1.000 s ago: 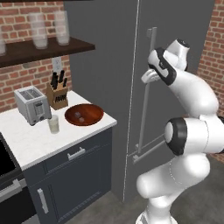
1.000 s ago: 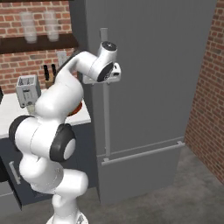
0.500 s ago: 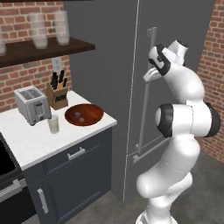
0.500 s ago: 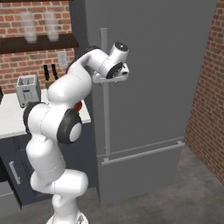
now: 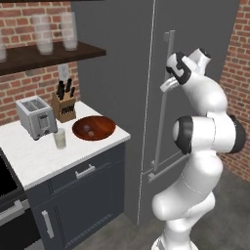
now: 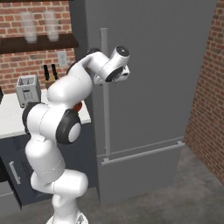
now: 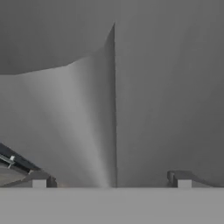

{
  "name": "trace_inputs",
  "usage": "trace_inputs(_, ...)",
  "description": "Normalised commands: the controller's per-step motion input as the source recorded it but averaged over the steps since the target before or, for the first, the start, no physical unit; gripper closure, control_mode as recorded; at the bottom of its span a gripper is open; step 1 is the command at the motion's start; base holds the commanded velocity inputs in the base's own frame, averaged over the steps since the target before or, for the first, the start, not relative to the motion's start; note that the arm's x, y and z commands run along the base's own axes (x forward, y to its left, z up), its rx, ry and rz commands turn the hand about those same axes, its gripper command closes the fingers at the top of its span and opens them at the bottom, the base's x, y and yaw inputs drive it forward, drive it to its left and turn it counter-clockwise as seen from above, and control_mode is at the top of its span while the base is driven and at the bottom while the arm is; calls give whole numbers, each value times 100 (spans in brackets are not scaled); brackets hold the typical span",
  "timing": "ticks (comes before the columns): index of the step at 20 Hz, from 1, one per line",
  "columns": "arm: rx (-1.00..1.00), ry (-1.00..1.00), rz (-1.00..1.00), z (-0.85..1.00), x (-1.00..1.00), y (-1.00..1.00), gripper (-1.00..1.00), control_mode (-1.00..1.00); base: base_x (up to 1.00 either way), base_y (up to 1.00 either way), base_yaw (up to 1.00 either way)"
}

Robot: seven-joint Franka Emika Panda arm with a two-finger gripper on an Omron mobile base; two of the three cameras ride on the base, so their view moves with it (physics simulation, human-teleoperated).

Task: Grab a lemon wedge from the fridge and one ice cube from the ice bowl, and put them in the glass of lemonade.

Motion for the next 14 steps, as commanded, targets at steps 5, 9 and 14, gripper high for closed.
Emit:
trace_inputs(5, 2, -32, 0, -5, 0, 22, -100, -100, 0, 0, 0)
trace_inputs(9, 3, -23, 0, -4, 19, 24, -100, -100, 0, 0, 0)
trace_inputs(14, 0, -3, 0, 0, 33, 35, -100, -100, 0, 0, 0)
